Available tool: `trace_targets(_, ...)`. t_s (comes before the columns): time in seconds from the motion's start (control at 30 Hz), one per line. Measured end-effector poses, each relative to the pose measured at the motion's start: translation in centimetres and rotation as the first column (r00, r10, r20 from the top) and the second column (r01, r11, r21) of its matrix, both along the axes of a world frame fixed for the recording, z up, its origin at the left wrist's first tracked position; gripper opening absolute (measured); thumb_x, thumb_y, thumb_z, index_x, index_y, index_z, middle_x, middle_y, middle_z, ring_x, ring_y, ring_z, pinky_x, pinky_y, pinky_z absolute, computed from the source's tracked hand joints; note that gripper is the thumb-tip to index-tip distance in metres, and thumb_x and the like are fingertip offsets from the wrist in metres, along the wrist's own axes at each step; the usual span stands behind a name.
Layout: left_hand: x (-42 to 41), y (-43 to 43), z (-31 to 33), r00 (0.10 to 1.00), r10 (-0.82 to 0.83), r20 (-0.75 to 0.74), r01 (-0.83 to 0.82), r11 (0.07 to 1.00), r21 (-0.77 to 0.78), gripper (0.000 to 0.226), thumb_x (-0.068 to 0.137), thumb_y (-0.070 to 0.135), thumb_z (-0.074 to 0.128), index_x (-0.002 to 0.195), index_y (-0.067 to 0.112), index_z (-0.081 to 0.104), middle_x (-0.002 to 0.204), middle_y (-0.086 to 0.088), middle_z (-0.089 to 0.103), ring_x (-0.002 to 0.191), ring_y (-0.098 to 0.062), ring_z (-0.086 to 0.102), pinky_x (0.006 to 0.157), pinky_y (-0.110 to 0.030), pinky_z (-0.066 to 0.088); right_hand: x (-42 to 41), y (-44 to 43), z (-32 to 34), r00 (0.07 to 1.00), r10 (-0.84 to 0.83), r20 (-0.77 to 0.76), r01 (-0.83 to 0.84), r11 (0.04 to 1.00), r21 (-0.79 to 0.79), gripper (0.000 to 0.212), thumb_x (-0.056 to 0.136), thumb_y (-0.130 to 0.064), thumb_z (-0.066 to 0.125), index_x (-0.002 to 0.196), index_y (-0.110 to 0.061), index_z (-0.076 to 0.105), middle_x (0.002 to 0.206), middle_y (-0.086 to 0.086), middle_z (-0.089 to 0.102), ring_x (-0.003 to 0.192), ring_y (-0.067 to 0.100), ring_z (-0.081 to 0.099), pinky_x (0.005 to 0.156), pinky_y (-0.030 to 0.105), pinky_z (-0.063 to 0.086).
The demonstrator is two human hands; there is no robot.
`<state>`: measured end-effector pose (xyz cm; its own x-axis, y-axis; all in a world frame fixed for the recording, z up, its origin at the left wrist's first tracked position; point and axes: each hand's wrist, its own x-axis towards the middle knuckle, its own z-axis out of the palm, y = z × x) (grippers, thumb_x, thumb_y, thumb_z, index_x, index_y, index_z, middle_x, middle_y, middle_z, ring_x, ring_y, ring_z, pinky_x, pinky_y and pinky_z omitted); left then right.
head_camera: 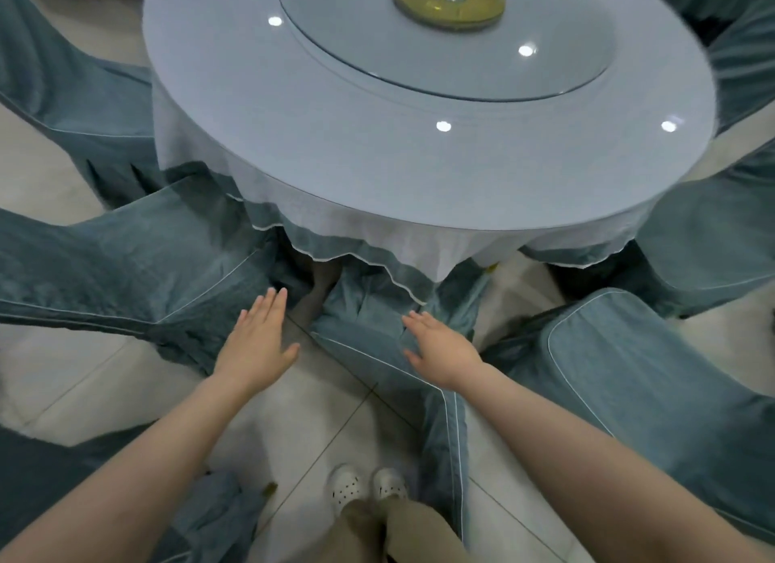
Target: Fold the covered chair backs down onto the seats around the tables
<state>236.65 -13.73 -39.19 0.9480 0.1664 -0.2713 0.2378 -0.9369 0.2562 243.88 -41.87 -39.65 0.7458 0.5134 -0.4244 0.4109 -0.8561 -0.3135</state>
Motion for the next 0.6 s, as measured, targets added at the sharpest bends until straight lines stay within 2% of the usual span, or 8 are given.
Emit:
trace_targets(0.17, 0.7, -0.1, 0.0, 1.0, 0.01, -0.002, -0.01, 1.0, -0.025, 0.087, 0.089, 0.038, 0.056, 0.151, 0.016, -0.002, 0.159, -0.004, 0.0, 0.146, -0.02, 0.004, 0.117, -0.037, 0.005, 1.3, -0.3, 0.6, 0.998, -0.036, 0.042, 0.035, 0.999, 0.031, 0.065, 0.096, -0.035, 0.046, 0.151, -0.015, 0.018, 0.159, 0.003, 0.017, 0.146, 0.017, 0.014, 0.116, 0.03, 0.014)
trace_targets(0.23, 0.8, -0.2, -0.1, 0.999, -0.028, -0.043, 0.026, 0.999, -0.033, 0.087, 0.09, 0.038, 0.055, 0.151, 0.016, -0.002, 0.159, -0.005, 0.0, 0.146, -0.02, 0.004, 0.117, -0.037, 0.006, 1.1, -0.4, 0.7, 0.998, -0.063, 0.03, 0.062, 0.998, 0.029, 0.065, 0.096, -0.035, 0.047, 0.151, -0.015, 0.019, 0.158, 0.004, 0.018, 0.146, 0.018, 0.015, 0.116, 0.029, 0.014)
trace_targets(0.6, 1.7, 0.8, 1.1, 0.999, -0.019, -0.04, 0.017, 0.999, -0.046, 0.086, 0.09, 0.037, 0.055, 0.151, 0.018, -0.003, 0.159, -0.003, 0.002, 0.146, -0.02, 0.004, 0.117, -0.037, 0.006, 2.4, 0.2, 2.6, 0.994, -0.099, 0.035, 0.099, 0.995, 0.005, 0.064, 0.096, -0.033, 0.047, 0.151, -0.017, 0.019, 0.159, 0.001, 0.017, 0.146, 0.017, 0.014, 0.115, 0.031, 0.016)
